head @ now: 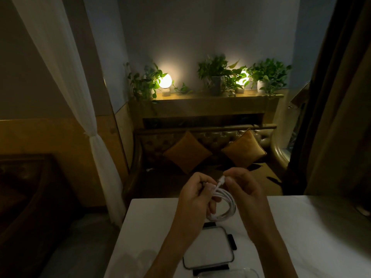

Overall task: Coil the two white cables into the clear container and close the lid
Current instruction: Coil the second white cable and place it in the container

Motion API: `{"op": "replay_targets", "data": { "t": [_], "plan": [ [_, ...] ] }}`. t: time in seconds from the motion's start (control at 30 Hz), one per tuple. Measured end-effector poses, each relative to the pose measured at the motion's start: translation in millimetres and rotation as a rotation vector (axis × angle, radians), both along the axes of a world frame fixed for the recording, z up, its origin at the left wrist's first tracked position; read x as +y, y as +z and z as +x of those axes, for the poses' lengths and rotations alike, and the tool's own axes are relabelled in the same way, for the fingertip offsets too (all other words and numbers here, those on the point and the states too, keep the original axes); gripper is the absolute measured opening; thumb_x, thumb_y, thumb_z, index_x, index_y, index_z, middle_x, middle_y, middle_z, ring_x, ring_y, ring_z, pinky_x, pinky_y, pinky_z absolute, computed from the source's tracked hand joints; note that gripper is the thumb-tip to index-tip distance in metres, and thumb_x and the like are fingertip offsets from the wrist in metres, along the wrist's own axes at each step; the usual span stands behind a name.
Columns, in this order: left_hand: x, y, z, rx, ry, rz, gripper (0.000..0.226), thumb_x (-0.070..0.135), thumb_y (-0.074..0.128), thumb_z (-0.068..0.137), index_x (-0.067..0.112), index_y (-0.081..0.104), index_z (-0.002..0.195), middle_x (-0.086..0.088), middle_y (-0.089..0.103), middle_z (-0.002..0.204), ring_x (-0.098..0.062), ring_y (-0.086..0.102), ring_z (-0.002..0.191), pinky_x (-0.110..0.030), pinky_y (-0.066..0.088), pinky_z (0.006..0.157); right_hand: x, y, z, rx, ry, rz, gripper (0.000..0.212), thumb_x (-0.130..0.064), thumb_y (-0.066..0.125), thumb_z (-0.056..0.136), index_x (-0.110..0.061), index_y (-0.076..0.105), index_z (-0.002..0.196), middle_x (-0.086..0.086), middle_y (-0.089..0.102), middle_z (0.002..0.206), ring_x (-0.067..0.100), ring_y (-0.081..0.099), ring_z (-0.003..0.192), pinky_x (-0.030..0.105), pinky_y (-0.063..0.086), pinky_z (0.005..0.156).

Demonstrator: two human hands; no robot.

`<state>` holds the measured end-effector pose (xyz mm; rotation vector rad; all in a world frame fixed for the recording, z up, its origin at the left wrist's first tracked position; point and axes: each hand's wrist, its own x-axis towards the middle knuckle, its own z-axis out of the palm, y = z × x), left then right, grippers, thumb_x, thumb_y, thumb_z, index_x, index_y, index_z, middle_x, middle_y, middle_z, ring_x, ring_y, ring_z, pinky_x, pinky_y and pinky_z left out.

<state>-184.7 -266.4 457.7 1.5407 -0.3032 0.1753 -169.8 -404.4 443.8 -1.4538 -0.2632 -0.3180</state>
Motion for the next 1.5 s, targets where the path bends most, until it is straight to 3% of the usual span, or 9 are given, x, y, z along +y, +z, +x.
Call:
{"op": "replay_targets", "data": {
  "t": [0.13,0.4,0.53,0.73,0.97,1.1,1.2,1.4,1.5],
  "plan": [
    [4,-1,7,0.043,0.015,-0.02,0.015,0.005,0.045,0.098,0.001,0.055,0.089,-0.014,0.055,0.062,-0.013,0.051,0.049,-0.022,0.045,0.047,5,-9,1,0.129,0.024,0.051,0.021,-0.027,0.061,0.083,-0.02,0.069,0.101,0.003,0.074,0.093,0.018,0.072,0.084,0.02,0.056,0.065],
    [8,-14,12,0.208,0.066,-0.08,0.015,0.013,0.046,0.098,0.011,0.06,0.093,-0.008,0.062,0.068,-0.012,0.059,0.056,-0.023,0.049,0.053,6,0,-7,-0.09,-0.054,-0.244,0.023,-0.035,0.059,0.084,-0.027,0.065,0.105,-0.017,0.071,0.097,0.001,0.069,0.09,0.011,0.053,0.075],
    [6,-12,13,0.21,0.048,-0.13,0.016,0.013,0.045,0.099,0.007,0.06,0.098,-0.01,0.065,0.074,-0.012,0.061,0.059,-0.021,0.052,0.055,9,-13,-6,-0.085,-0.15,-0.238,0.014,-0.021,0.065,0.088,-0.022,0.065,0.102,-0.01,0.07,0.095,0.003,0.067,0.092,0.018,0.055,0.079],
    [2,-15,13,0.309,0.057,-0.245,0.018,0.015,0.043,0.099,0.012,0.061,0.098,-0.007,0.071,0.079,-0.015,0.066,0.062,-0.024,0.055,0.055,13,-17,-8,-0.04,-0.134,-0.204,0.021,-0.035,0.062,0.082,-0.026,0.062,0.101,-0.019,0.066,0.102,0.003,0.064,0.097,0.013,0.053,0.076],
    [-3,-20,11,0.269,0.15,-0.221,0.02,0.025,0.038,0.102,0.022,0.058,0.103,-0.007,0.069,0.099,-0.012,0.07,0.075,-0.022,0.057,0.061,20,-32,-15,-0.085,-0.191,-0.352,0.042,-0.022,0.068,0.086,-0.059,0.055,0.1,-0.017,0.056,0.12,-0.005,0.055,0.11,0.004,0.047,0.081],
    [-6,-23,9,0.23,0.141,-0.178,0.02,0.026,0.036,0.102,0.025,0.056,0.1,-0.001,0.069,0.094,-0.009,0.069,0.074,-0.021,0.058,0.061,24,-36,-13,-0.036,-0.227,-0.292,0.023,-0.017,0.069,0.086,-0.027,0.061,0.105,-0.004,0.056,0.122,-0.006,0.053,0.11,0.003,0.047,0.079],
    [-9,-25,8,0.21,0.136,-0.159,0.021,0.027,0.035,0.102,0.028,0.056,0.098,0.0,0.07,0.094,-0.012,0.07,0.081,-0.024,0.06,0.065,29,-39,-14,0.003,-0.267,-0.144,0.032,-0.005,0.07,0.084,-0.015,0.054,0.109,-0.002,0.06,0.11,-0.003,0.061,0.095,0.009,0.053,0.069],
    [-12,-26,6,0.191,0.081,-0.052,0.018,0.023,0.04,0.101,0.021,0.058,0.099,0.002,0.067,0.099,-0.015,0.069,0.087,-0.022,0.058,0.068,29,-38,-7,0.013,-0.282,-0.054,0.044,0.013,0.058,0.084,-0.016,0.05,0.116,-0.004,0.06,0.101,-0.007,0.064,0.085,0.011,0.055,0.07],
    [-10,-27,8,0.246,0.074,-0.046,0.02,0.018,0.042,0.1,0.02,0.062,0.095,-0.007,0.066,0.102,-0.025,0.067,0.09,-0.025,0.056,0.069,13,-39,-7,0.004,-0.156,-0.141,0.044,-0.003,0.062,0.087,-0.031,0.053,0.12,-0.01,0.064,0.107,-0.003,0.064,0.096,0.013,0.056,0.076]
  ]
}}
